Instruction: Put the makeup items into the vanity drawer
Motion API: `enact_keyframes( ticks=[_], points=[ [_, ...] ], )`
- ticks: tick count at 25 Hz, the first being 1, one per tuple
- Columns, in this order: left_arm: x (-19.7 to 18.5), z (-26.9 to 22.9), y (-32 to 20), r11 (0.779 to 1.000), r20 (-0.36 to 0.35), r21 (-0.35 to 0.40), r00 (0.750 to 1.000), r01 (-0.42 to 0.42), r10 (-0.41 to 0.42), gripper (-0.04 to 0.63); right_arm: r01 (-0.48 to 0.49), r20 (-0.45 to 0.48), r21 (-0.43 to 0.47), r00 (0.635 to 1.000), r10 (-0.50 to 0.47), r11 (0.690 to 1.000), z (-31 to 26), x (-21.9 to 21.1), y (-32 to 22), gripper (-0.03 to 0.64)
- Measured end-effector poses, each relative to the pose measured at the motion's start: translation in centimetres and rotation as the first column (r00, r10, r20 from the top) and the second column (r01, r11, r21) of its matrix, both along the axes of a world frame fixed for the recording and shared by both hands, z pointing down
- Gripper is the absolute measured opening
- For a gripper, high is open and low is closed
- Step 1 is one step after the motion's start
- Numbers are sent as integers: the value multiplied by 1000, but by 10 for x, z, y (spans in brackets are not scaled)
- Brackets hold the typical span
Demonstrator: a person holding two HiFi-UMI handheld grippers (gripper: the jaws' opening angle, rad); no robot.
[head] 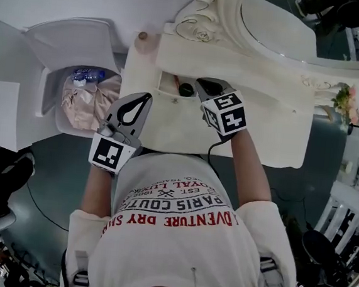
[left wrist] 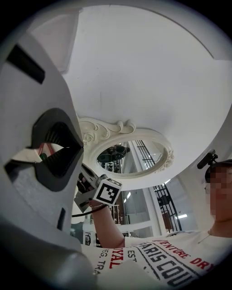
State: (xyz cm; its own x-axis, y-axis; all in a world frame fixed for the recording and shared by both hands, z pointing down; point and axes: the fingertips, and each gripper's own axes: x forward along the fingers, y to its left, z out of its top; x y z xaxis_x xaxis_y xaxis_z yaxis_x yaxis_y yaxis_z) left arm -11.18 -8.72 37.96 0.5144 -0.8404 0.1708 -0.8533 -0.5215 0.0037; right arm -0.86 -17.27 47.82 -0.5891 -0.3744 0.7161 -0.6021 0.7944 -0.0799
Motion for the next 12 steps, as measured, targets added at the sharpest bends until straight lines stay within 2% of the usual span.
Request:
enact_keyframes(
  ticks=[6, 12],
  points=[
    [30, -16, -11, 996, 21, 39, 997, -74, 73, 8, -128, 140, 145, 984, 108, 981, -52, 35, -4, -2],
    [57, -28, -27, 990, 45, 66, 992, -124, 121, 7, -234, 269, 293, 951, 155, 927, -97, 72, 0, -2]
  ],
)
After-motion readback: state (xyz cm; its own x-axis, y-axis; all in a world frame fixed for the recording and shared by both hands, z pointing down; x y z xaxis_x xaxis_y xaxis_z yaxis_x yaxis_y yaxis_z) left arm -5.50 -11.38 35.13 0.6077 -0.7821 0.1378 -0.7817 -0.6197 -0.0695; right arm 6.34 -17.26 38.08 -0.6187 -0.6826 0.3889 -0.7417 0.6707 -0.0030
